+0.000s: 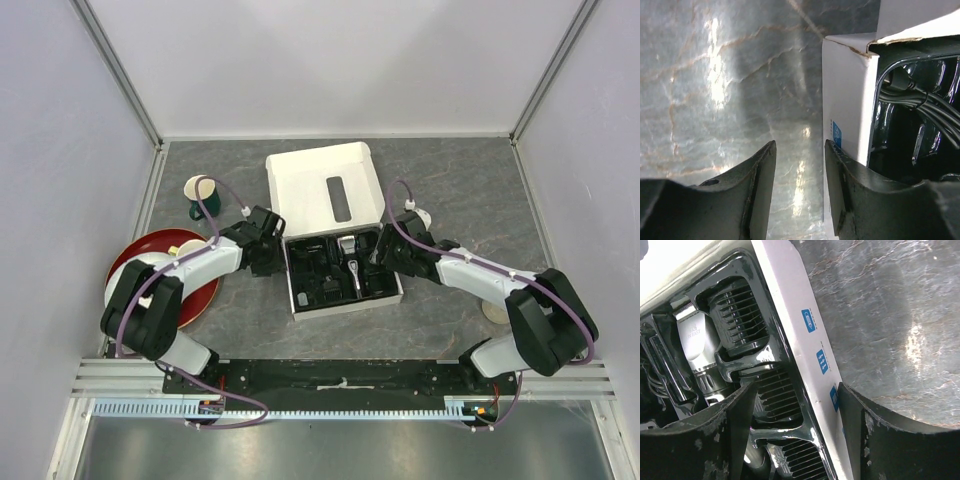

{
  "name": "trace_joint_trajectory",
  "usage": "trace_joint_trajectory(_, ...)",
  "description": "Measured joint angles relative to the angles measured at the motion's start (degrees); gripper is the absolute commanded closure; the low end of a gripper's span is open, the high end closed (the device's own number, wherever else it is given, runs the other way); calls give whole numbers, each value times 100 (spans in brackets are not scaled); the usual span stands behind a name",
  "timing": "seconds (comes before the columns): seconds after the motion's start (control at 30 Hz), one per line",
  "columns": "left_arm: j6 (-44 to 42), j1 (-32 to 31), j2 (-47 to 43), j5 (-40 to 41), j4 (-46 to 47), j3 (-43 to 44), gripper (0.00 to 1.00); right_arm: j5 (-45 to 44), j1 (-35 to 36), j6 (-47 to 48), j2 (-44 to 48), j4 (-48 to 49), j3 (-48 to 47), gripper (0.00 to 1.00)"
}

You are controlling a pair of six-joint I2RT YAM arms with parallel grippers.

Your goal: Sort the hair-cutting tools

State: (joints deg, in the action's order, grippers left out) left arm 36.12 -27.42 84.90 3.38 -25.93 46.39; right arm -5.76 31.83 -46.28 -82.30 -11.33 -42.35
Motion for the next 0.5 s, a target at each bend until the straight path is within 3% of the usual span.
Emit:
trace_joint_trajectory(0.33,-367,33,680,-35,289,699,46,-369,-66,-94,181,-275,0,23)
trace_joint_trajectory(0.5,-378,35,691,-22,472,927,45,-361,-57,-59,306,-590,-20,13)
